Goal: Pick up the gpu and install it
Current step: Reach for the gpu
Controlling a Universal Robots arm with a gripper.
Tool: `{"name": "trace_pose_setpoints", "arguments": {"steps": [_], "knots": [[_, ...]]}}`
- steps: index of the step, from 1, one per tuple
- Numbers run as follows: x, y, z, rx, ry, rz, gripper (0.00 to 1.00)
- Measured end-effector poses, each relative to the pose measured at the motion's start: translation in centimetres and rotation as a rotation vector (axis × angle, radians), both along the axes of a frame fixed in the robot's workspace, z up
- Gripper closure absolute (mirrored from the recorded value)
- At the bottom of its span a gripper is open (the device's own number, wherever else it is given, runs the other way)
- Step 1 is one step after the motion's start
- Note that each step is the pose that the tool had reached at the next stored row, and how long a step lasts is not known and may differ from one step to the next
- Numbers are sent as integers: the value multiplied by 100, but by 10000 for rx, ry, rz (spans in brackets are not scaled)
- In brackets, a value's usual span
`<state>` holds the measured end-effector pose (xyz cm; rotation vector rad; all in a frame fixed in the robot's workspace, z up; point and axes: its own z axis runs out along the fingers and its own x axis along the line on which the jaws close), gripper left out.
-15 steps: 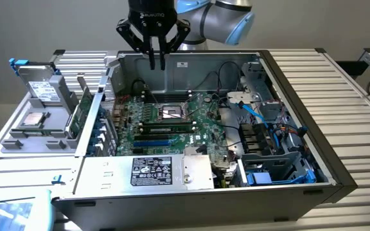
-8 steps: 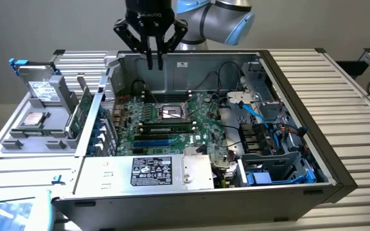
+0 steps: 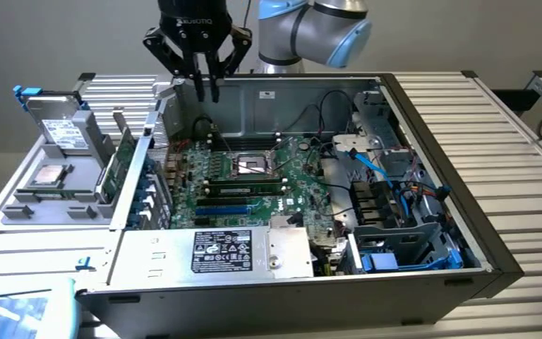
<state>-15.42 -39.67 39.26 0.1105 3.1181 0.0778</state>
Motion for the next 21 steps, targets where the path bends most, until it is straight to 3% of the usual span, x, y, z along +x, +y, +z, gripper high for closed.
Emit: {"name": "trace_pose_setpoints", "arguments": {"steps": [13,21], "knots": [[-394,20,0,76,1,1,71],[-733,46,0,107,3,1,71]]}}
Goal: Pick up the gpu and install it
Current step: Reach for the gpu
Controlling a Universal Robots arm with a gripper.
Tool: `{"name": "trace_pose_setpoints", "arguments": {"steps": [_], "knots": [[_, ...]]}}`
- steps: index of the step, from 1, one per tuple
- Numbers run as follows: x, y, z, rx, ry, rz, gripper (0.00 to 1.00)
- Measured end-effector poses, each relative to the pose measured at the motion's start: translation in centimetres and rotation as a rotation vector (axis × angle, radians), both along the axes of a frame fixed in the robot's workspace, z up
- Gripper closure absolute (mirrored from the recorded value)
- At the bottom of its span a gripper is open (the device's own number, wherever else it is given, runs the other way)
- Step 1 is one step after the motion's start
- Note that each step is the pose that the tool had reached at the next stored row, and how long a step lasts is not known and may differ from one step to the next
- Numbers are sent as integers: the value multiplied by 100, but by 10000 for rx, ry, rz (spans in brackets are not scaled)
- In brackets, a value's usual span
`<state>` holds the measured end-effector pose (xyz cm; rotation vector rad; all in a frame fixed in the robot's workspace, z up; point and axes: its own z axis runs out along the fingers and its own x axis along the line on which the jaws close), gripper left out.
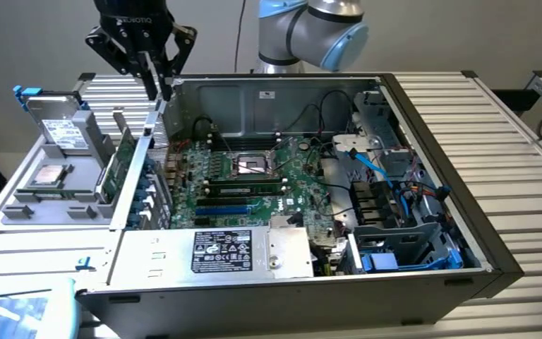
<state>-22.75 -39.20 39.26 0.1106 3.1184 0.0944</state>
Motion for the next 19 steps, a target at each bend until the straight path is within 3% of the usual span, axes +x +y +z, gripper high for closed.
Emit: {"name": "trace_pose_setpoints", "arguments": {"steps": [13,19], "knots": [[-589,62,0,18,0,-1,71],[-851,125,-2,19,0,-1,71]]}}
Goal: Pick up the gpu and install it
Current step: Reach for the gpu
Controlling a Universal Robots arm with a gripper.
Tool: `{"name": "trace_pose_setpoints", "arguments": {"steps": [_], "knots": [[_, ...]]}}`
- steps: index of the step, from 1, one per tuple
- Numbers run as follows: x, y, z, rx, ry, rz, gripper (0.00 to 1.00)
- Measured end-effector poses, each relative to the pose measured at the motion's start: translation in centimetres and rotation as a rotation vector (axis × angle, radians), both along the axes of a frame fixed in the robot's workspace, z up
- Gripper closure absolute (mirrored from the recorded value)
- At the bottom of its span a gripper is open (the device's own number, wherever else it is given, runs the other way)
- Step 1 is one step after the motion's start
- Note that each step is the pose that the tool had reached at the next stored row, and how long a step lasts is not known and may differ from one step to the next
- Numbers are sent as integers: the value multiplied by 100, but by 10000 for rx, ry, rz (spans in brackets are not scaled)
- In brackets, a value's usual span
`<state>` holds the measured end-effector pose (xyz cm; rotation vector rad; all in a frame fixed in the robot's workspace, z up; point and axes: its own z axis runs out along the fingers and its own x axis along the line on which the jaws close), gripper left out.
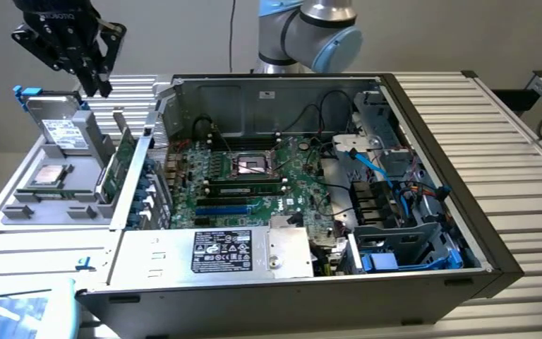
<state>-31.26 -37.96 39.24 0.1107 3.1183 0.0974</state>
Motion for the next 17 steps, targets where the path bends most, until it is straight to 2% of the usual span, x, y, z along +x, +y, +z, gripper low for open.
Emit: {"name": "trace_pose_setpoints", "arguments": {"steps": [4,5,7,9,11,12,13,17], "knots": [[-165,47,-3,1,-1,1,74],[-201,53,-4,-1,0,0,81],[-278,64,-6,0,0,0,81],[-353,78,-9,0,0,1,80],[-418,93,-12,0,-1,0,67],[-431,97,-17,0,0,0,67],[-433,97,-28,0,-1,0,61],[-422,92,-42,0,0,2,61]]}}
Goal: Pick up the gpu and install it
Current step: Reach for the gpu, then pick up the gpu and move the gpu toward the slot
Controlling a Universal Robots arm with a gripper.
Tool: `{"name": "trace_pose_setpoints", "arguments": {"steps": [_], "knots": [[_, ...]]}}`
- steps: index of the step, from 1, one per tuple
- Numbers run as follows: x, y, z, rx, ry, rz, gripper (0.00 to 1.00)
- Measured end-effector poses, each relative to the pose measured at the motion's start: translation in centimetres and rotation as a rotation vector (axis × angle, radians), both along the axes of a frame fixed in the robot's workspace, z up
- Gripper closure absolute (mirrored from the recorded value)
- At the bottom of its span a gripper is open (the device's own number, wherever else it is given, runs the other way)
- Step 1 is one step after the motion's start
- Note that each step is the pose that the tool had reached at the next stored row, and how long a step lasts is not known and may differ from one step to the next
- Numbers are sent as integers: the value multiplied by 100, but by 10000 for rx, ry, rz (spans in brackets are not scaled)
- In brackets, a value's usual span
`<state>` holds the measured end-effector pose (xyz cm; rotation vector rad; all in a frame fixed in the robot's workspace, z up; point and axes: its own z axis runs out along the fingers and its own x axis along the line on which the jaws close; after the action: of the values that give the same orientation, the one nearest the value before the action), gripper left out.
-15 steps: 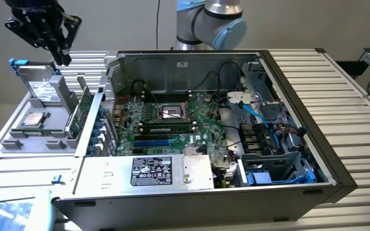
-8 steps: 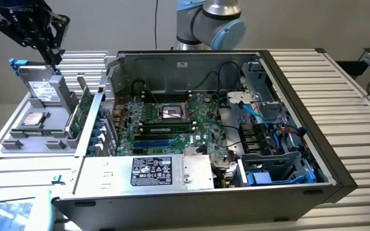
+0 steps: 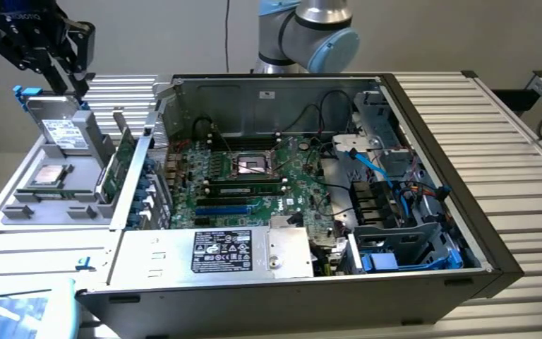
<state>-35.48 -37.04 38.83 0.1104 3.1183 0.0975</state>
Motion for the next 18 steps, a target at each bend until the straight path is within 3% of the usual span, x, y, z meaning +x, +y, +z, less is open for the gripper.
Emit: {"name": "trace_pose_setpoints", "arguments": {"steps": [18], "knots": [[24,-9,-1,0,1,18,61]]}}
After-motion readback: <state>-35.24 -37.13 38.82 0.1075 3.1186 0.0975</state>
